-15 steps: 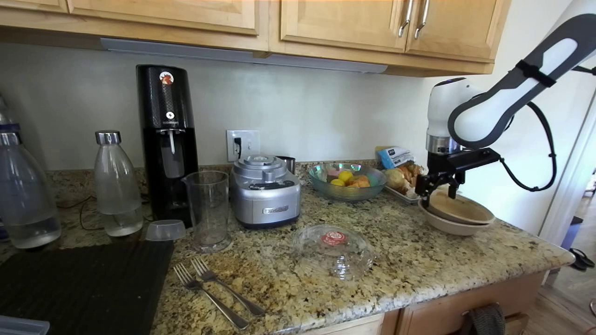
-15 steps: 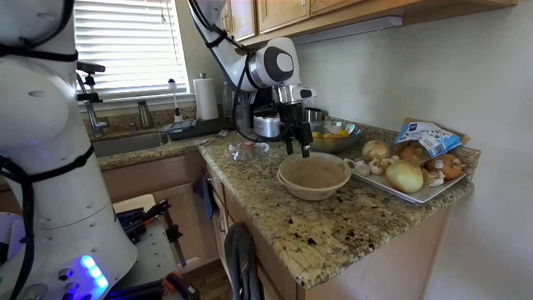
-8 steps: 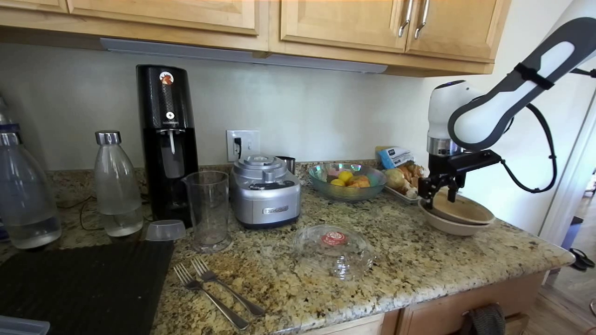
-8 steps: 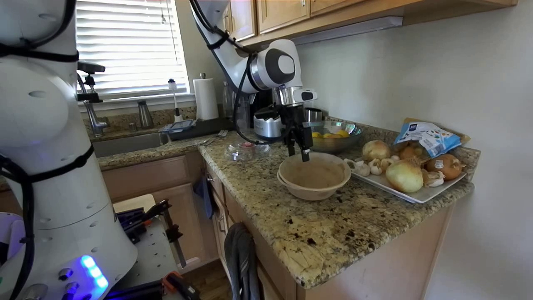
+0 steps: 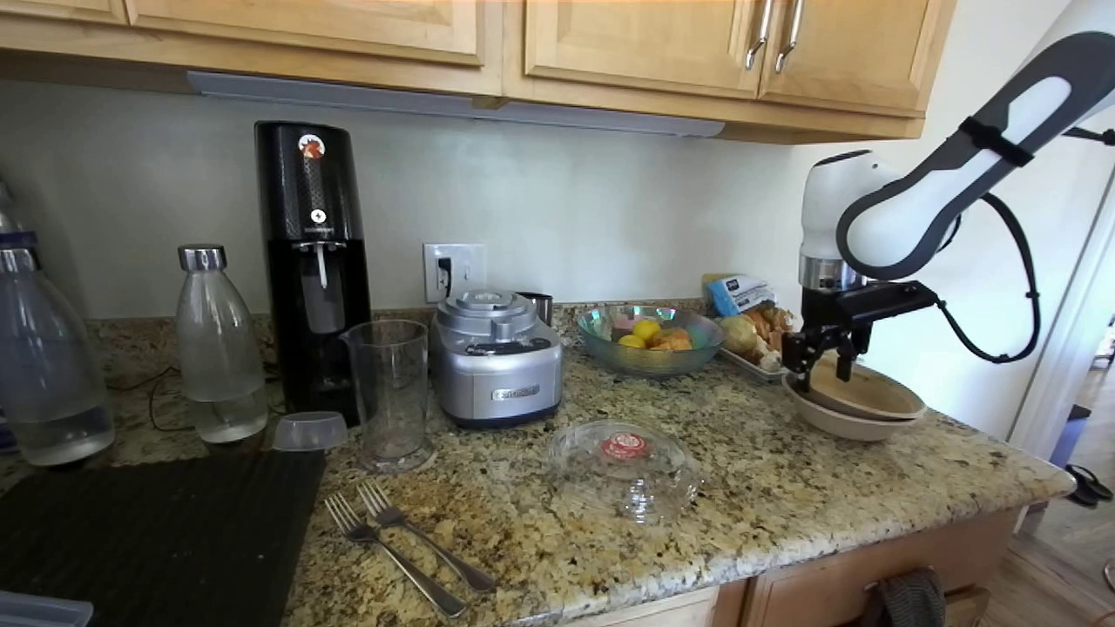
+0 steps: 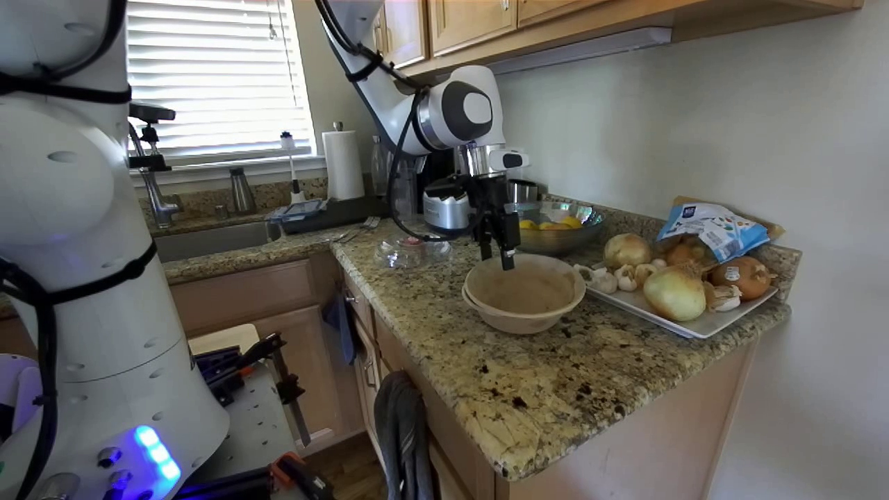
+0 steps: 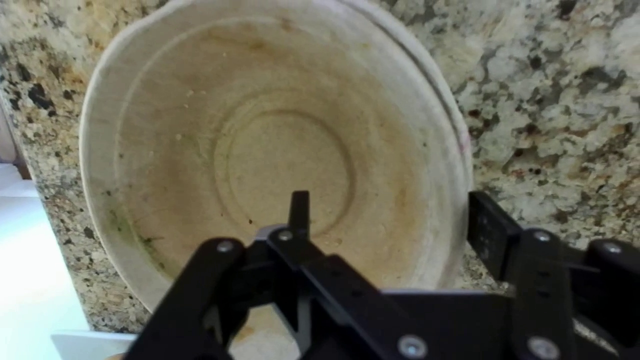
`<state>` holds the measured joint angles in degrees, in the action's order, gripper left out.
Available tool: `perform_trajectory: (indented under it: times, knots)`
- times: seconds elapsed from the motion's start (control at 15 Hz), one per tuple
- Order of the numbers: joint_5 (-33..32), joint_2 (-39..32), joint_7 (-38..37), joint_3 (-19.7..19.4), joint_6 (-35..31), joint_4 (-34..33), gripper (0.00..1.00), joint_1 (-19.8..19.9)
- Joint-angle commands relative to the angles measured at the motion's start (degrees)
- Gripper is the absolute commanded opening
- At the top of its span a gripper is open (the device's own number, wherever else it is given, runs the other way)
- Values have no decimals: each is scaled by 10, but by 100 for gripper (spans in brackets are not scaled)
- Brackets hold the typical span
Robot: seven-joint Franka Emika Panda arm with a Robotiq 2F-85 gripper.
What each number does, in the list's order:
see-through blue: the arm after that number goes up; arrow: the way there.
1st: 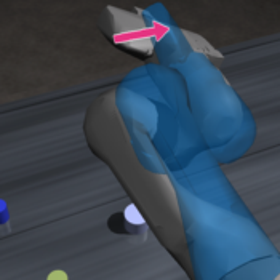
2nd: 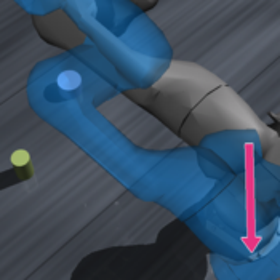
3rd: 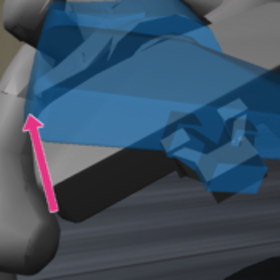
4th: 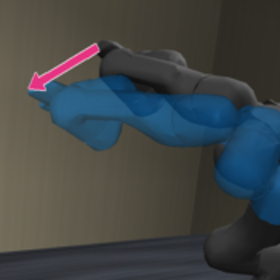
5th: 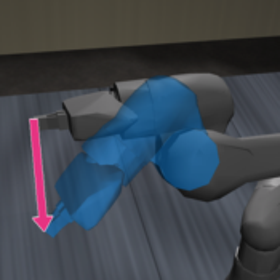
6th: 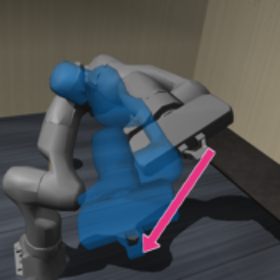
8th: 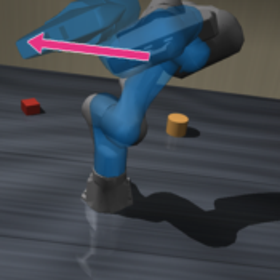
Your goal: Take the bowl and put on the table
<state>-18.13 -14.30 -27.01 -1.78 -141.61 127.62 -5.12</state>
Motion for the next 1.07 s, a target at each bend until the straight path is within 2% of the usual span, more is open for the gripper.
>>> perform_trajectory:
  times: [0.0,0.4,0.6,0.73,0.8,1.0]
  knots:
    - [21,-1,9,-2,6,1,48,-5]
    - [47,3,19,5,7,3,9,-4]
    - [68,13,40,12,11,8,4,-2]
    - [73,24,47,13,17,13,7,-3]
    - [73,32,47,13,20,17,5,-4]
    - [52,55,30,10,30,25,6,-11]
